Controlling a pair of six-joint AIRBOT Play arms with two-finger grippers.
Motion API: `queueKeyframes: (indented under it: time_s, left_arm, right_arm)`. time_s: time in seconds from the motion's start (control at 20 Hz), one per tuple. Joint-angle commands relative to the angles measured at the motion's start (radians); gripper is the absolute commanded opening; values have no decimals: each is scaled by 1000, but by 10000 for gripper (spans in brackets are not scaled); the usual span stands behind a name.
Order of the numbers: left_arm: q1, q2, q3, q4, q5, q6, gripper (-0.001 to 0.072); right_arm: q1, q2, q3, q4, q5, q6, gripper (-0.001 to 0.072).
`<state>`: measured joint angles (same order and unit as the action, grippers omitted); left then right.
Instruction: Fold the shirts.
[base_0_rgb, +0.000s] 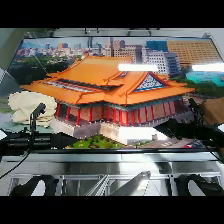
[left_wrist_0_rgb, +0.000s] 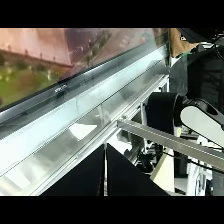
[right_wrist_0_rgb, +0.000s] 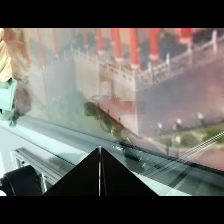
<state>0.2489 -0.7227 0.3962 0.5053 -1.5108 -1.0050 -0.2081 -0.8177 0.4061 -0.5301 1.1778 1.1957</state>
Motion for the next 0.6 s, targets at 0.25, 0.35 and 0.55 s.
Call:
queueKeyframes:
  time_s: [0.25, 0.35, 0.55]
  left_arm:
    - [77, -15, 247, 284, 119, -101, 2]
    - [190, -90, 465, 424, 219, -159, 85]
    - [488, -289, 696, 438, 348, -227, 391]
  right_arm:
    - [0, 1, 0, 0, -1, 0, 21]
    - [0, 1, 0, 0, 0, 0, 21]
    - [0, 1, 0, 0, -1, 0, 21]
